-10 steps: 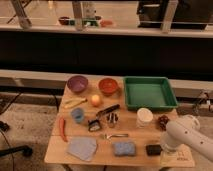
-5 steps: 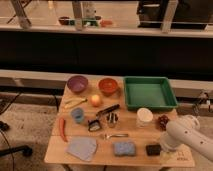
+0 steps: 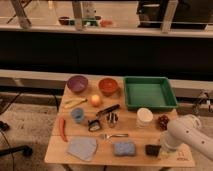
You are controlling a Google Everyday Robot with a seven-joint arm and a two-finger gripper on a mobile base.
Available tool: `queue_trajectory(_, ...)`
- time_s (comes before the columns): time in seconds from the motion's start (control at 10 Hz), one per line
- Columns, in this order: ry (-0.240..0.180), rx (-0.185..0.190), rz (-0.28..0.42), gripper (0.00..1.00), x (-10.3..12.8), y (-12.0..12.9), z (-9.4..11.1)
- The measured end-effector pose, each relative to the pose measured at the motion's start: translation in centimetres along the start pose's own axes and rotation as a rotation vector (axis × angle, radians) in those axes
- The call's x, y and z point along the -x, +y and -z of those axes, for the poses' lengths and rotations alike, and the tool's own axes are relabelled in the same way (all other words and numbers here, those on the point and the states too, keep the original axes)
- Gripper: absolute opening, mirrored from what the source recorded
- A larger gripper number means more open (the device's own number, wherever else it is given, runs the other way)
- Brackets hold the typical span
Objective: Place eraser in red bowl
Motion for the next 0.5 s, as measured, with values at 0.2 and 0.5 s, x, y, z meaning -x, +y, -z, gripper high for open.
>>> queue_trajectory(0.2, -0.027, -0.020, 0.002, 0.14, 1.0, -0.6, 2.4)
queue_trajectory(0.5, -0.047, -0.047, 0.011, 0.14, 3.1, -0.8, 9.2)
